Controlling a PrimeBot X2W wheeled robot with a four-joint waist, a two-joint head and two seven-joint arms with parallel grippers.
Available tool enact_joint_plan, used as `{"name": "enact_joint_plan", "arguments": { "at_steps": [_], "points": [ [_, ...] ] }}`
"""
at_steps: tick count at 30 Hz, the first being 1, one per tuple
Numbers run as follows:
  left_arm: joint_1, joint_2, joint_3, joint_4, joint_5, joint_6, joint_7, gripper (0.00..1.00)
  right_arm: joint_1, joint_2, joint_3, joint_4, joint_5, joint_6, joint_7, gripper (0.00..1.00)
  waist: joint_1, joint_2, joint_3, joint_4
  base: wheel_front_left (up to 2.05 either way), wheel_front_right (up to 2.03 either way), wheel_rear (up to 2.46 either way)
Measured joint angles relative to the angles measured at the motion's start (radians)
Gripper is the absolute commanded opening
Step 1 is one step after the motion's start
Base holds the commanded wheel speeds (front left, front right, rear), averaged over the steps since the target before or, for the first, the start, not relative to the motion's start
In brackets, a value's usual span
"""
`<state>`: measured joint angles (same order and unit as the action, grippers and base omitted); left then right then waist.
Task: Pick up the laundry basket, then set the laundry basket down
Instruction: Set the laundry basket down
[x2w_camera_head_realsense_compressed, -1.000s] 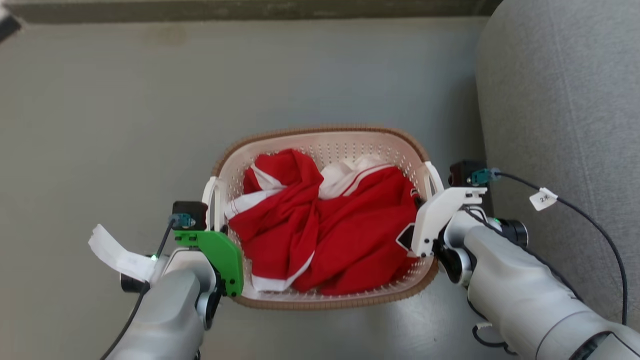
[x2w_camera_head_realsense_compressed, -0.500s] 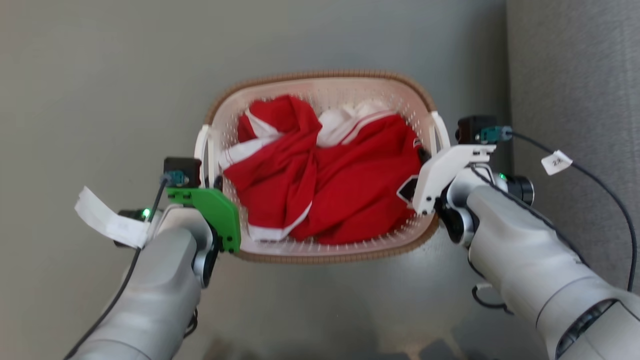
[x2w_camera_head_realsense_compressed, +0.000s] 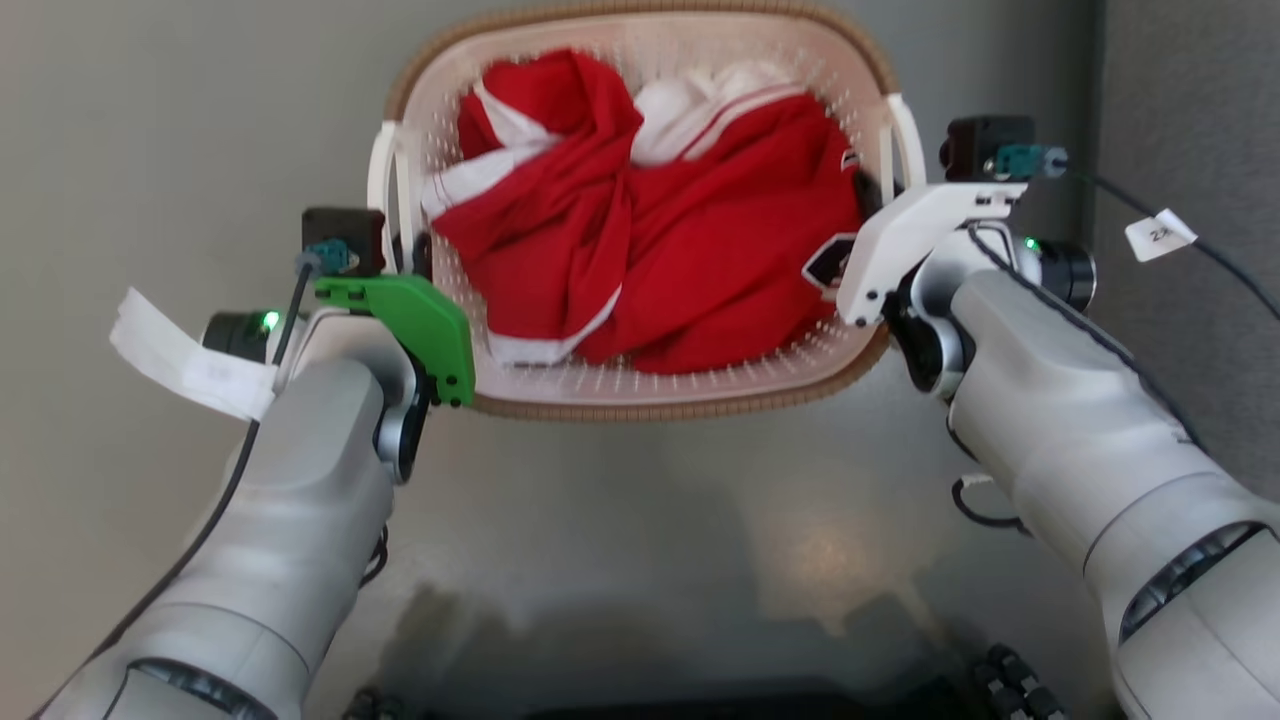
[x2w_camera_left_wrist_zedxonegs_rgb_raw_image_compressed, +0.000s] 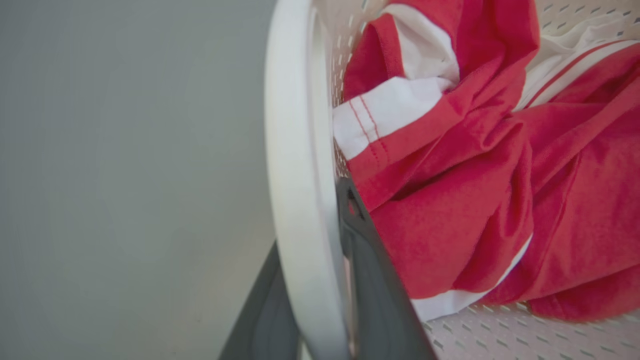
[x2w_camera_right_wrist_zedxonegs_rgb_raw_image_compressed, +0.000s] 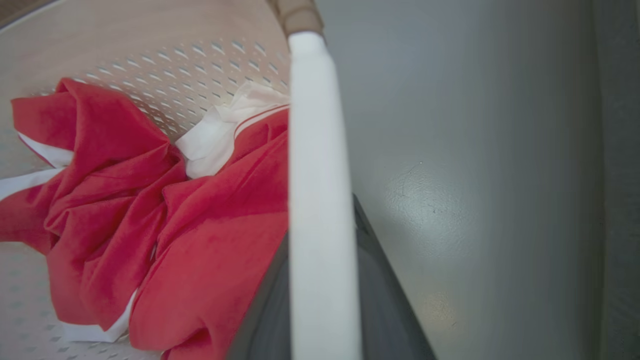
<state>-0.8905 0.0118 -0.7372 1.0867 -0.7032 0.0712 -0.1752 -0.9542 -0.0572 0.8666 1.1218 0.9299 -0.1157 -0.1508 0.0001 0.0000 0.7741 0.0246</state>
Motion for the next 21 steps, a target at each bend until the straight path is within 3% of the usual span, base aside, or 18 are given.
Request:
{"name": "enact_joint_plan", "arguments": {
  "at_steps": [8, 21],
  "points": [
    [-0.017, -0.002, -0.003, 0.006, 0.005, 0.000, -0.025, 0.00, -0.020, 0.001, -0.002, 0.018, -0.006, 0.001, -0.030, 0.00, 0.0000, 0.0000, 0.084, 0.008, 0.00, 0.00, 0.00],
    [-0.035, -0.002, -0.009, 0.014, 0.005, 0.000, -0.039, 0.00, -0.030, 0.001, 0.008, 0.023, -0.007, 0.004, -0.044, 0.00, 0.0000, 0.0000, 0.127, 0.010, 0.00, 0.00, 0.00]
  ]
}}
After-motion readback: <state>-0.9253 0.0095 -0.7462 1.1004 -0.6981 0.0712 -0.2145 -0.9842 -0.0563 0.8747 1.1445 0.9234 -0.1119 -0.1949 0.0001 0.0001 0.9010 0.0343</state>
